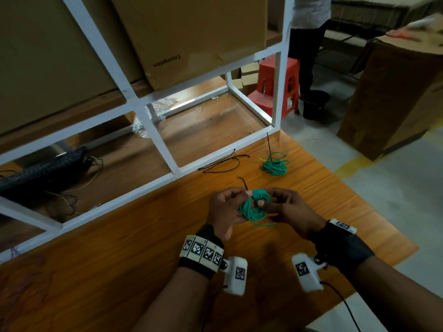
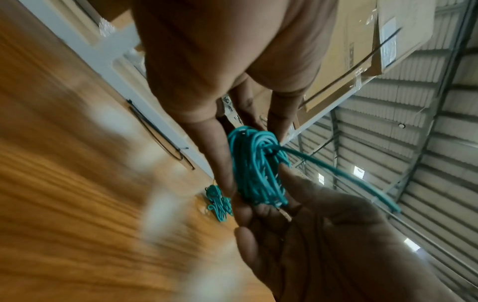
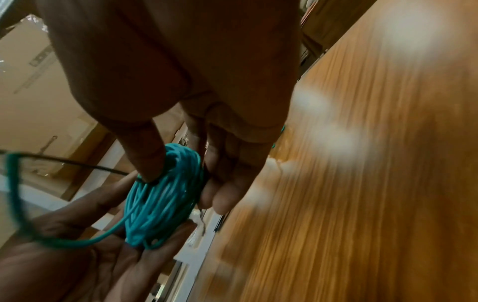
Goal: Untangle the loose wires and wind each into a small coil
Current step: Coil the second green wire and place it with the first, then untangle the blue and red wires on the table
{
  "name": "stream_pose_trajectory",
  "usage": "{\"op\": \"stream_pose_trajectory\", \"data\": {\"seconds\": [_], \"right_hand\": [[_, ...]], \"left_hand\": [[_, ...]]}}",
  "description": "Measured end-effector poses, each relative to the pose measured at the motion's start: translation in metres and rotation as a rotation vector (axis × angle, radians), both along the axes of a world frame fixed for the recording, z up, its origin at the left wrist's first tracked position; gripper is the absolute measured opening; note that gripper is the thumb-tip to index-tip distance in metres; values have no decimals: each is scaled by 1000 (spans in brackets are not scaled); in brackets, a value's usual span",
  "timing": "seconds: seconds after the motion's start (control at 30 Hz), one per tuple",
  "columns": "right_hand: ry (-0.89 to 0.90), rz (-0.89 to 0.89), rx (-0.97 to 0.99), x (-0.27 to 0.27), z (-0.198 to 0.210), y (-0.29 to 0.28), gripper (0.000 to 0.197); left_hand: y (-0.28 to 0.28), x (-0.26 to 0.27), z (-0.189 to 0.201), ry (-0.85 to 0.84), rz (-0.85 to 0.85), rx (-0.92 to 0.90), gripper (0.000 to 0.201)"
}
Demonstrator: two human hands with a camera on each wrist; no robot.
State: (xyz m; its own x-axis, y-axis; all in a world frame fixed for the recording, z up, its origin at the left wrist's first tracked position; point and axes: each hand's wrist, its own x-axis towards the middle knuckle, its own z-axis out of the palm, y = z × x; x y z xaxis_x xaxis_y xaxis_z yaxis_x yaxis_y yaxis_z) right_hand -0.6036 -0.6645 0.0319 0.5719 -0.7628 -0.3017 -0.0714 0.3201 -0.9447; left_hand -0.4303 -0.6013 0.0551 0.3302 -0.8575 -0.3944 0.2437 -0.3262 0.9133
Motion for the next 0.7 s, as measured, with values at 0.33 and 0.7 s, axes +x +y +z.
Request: {"op": "stream_pose_trajectory", "data": {"seconds": [0.33,0.7], "right_hand": [[155,-551,-19,-60,-18,-99,27],[757,-258,-109,-79,-30,-93,87]], "left_hand": [[-16,24,-43,-629,-234,295,33],[-9,33,-58,-682,-274,361,37]]}}
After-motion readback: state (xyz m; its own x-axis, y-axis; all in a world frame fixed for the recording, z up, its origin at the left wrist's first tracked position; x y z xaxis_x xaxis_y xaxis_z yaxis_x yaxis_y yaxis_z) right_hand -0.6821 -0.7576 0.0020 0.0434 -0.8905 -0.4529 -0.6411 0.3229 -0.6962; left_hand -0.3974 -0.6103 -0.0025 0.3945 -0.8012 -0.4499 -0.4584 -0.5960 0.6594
